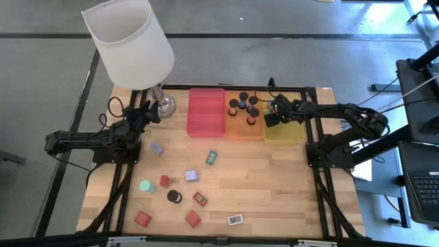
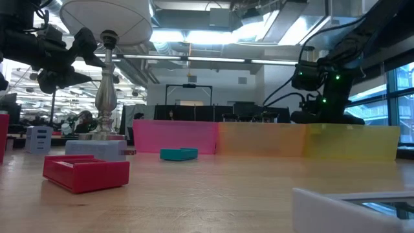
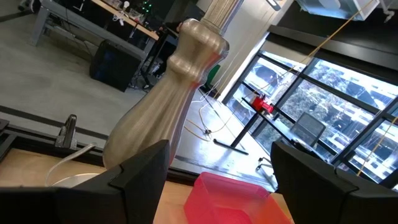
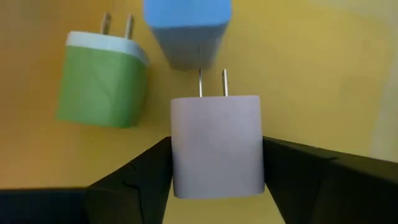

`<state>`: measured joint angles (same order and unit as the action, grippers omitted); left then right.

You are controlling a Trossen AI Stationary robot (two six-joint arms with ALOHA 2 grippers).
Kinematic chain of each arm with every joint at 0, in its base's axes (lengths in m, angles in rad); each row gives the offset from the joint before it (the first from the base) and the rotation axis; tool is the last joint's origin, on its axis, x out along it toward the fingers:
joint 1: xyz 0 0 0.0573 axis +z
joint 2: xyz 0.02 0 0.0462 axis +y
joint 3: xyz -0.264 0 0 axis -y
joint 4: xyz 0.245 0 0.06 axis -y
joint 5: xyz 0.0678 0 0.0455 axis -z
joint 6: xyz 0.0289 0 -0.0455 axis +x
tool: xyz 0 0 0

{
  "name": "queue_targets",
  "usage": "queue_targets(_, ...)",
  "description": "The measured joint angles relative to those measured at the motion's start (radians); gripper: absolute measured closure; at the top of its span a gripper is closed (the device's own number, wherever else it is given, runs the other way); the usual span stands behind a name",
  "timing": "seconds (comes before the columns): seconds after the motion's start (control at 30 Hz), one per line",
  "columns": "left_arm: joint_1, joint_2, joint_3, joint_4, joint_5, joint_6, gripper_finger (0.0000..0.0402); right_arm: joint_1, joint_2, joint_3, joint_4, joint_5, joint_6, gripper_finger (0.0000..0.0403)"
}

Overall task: Pick & Place Office items
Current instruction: Put the pink charger adapter into the yellow bin, then put the top blue charger adapter into the yellow bin

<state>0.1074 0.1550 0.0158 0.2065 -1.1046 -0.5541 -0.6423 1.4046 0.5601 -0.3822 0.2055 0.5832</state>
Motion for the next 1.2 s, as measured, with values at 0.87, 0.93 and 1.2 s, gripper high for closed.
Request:
queue_targets(0.87, 0.000, 0.000, 0.000, 0.000, 0.000, 0.000, 0.0125, 0.210, -0.142, 0.442, -0.508, -0.014, -0.437, 0.0083)
queue_targets(0.93, 0.000, 0.000, 0.000, 0.000, 0.000, 0.000, 0.0125, 0.269, -0.177, 0.443, -0.461, -0.016, -0.471, 0.0088)
queue_targets(1.2, 0.000, 0.000, 0.000, 0.000, 0.000, 0.000, 0.0125, 0.446, -0.209, 0.443, -0.245, -0.120, -0.452, 0.0103)
